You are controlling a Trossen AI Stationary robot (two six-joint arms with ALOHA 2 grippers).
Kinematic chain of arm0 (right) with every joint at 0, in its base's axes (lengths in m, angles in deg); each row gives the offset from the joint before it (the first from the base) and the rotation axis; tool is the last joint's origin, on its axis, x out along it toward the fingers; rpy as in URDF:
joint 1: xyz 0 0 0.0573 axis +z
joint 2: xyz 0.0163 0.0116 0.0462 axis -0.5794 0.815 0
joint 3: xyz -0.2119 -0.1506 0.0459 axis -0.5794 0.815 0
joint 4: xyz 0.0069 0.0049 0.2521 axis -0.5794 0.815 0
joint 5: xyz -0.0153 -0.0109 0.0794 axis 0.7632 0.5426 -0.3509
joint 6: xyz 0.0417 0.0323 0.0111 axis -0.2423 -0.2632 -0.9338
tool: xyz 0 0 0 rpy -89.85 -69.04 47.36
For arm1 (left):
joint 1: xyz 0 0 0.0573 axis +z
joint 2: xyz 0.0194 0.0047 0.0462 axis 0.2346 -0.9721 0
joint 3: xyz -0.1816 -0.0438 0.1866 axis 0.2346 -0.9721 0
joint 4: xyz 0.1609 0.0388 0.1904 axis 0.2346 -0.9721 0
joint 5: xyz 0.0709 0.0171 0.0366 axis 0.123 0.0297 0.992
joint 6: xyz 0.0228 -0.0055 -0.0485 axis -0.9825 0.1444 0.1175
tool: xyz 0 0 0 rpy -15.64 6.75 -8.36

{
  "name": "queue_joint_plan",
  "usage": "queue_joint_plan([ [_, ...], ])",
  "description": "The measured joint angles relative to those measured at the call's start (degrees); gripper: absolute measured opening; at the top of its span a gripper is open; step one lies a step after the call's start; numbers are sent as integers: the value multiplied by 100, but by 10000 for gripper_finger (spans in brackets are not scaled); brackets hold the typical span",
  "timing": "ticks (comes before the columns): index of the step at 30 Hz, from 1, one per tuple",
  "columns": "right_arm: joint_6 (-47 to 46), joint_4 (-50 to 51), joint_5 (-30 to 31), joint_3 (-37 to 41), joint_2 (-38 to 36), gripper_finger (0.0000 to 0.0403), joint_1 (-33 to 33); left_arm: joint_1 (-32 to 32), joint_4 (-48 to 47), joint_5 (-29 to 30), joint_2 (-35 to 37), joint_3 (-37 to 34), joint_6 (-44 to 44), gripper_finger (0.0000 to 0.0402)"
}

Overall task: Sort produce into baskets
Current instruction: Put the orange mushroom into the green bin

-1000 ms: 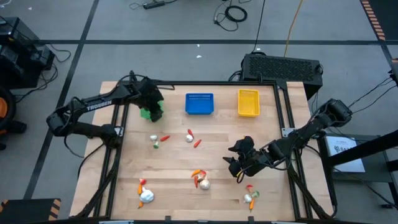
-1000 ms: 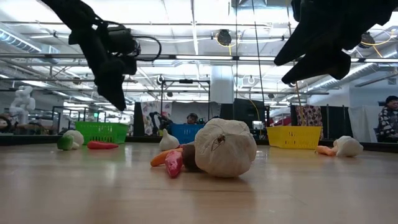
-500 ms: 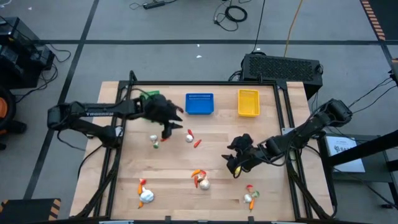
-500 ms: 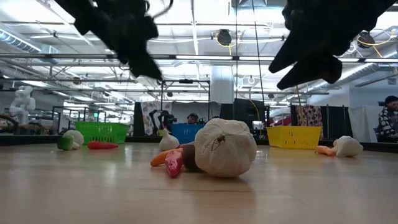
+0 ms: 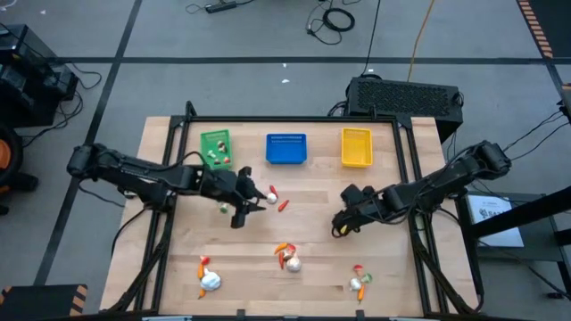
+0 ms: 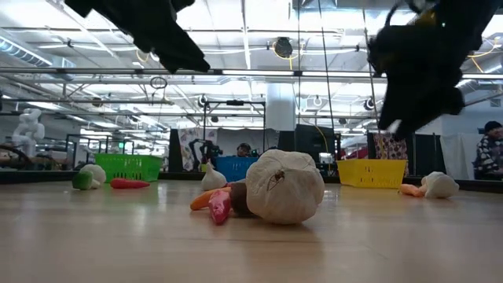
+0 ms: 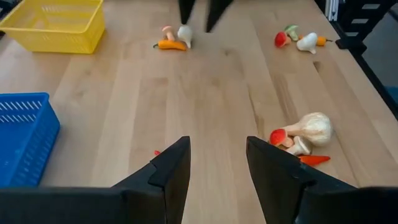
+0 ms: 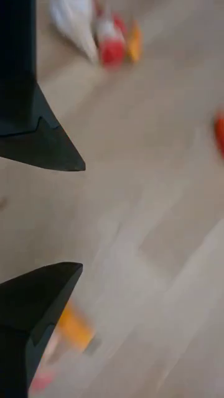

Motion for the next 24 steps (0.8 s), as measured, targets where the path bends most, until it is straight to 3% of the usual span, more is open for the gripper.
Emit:
queue_joint_plan([
  [7, -1357, 1644, 149, 1, 63, 242, -199, -338, 38, 231, -2, -7, -39, 164],
  [13, -1510, 1532, 449, 92, 138, 242, -231, -342, 84, 504, 0, -36, -191, 164],
  [21, -1776, 1070, 469, 551, 249, 242, -235, -270, 2437, 639, 1, -1328, -62, 164],
  [24, -1802, 855, 479, 708, 245, 242, -233, -159, 2816, 604, 73, -1644, 160, 164],
])
